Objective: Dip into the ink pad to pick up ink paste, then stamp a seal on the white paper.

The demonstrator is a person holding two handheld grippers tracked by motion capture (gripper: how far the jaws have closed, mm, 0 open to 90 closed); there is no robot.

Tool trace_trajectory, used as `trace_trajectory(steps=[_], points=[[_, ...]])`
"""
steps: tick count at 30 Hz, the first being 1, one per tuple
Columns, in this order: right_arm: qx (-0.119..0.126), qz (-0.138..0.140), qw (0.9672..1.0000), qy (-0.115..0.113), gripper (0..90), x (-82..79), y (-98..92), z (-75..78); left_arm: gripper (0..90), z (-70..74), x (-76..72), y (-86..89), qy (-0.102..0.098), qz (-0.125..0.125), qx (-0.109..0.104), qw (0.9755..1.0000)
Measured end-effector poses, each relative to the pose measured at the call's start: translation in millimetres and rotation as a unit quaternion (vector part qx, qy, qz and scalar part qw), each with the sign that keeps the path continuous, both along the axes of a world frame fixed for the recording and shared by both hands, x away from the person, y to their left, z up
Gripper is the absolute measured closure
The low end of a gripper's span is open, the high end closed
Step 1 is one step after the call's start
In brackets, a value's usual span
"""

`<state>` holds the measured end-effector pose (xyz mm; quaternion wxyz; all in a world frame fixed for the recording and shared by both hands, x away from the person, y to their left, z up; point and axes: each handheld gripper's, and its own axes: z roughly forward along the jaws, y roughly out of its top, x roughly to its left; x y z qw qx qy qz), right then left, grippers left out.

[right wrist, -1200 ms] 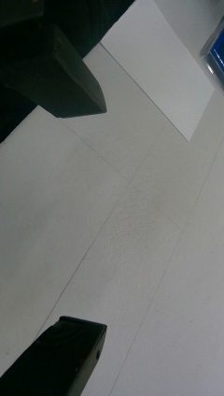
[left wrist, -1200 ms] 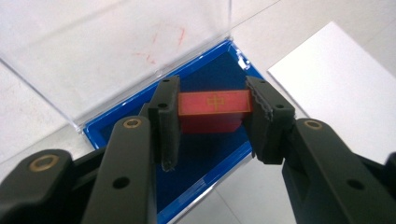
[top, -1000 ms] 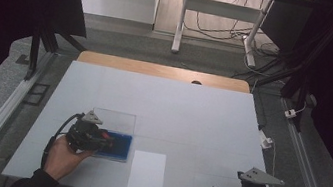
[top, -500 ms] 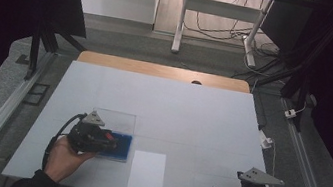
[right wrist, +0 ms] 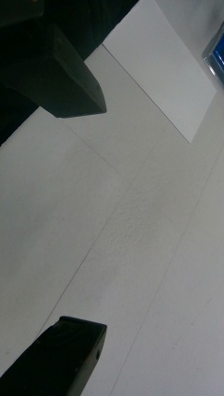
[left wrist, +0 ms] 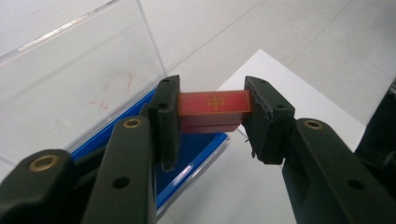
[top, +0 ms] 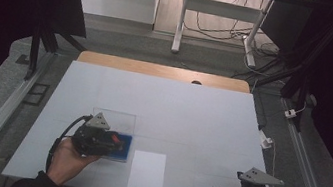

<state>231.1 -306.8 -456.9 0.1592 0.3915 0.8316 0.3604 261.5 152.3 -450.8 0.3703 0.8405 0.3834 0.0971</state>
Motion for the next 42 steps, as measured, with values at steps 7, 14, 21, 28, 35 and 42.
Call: trace_trajectory(steps=[7, 14, 21, 28, 35, 42], points=[[0.0, 0.0, 1.0, 0.0, 0.0, 0.3, 0.9, 0.0, 58.1, 0.6, 0.0, -5.6, -0.002, -0.013, 0.002, 0.9999], [0.0, -0.001, 1.0, 0.001, 0.0, 0.3, 0.5, 0.0, 58.1, 1.2, -0.2, -13.1, -0.009, -0.026, 0.007, 0.9996], [0.001, 0.0, 1.0, 0.001, 0.0, 0.3, 0.6, 0.0, 58.1, 3.1, 0.1, -25.3, -0.014, -0.036, 0.01, 0.9992], [0.0, 0.0, 1.0, 0.001, 0.0, 0.3, 0.7, -0.1, 58.1, 3.8, 0.1, -34.1, -0.012, -0.051, 0.014, 0.9985], [-0.001, -0.001, 1.0, 0.003, 0.0, 0.5, 0.7, 0.0, 58.2, 2.4, 0.0, -43.7, -0.006, -0.065, 0.008, 0.9978], [-0.001, -0.001, 1.0, 0.004, 0.0, 0.6, 0.7, -0.1, 58.2, -1.2, 1.1, -54.7, 0.002, -0.083, 0.011, 0.9965]])
